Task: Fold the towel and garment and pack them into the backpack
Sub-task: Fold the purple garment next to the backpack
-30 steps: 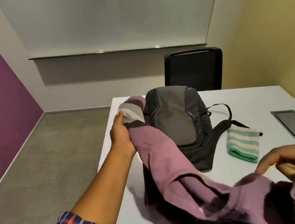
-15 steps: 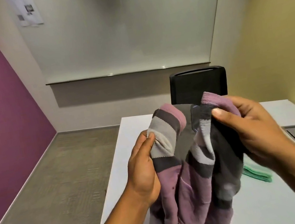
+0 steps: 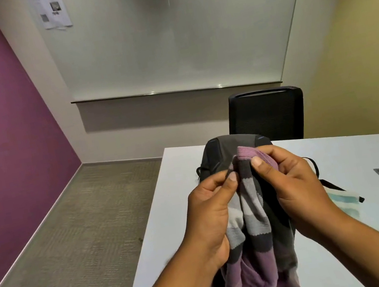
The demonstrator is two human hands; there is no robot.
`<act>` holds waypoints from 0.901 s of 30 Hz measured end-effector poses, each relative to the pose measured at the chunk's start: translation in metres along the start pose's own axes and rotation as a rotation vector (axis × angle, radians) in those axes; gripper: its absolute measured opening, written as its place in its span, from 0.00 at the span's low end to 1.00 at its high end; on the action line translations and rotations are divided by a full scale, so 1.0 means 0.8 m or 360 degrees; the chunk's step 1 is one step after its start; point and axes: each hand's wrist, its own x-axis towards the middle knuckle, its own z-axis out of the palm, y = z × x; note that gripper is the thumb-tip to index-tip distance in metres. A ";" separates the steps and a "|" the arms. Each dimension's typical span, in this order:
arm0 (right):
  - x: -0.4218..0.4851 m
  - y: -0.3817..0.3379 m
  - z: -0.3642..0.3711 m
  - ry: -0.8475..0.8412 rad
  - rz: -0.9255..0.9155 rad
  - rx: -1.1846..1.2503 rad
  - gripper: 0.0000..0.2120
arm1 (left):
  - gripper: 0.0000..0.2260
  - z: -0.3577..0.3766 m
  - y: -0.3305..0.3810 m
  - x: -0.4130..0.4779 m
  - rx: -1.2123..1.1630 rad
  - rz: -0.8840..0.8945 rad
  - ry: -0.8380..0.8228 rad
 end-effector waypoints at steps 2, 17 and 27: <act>-0.001 0.000 -0.003 0.0043 -0.0001 -0.0006 0.10 | 0.05 -0.001 0.000 0.001 -0.0051 0.0011 0.0038; -0.005 0.008 -0.002 0.0146 -0.0191 -0.0270 0.07 | 0.05 0.019 -0.009 -0.012 -0.0001 0.0095 -0.0012; 0.004 0.015 -0.012 0.0226 -0.0344 -0.0589 0.12 | 0.06 0.012 0.006 -0.005 0.0294 0.0319 0.0039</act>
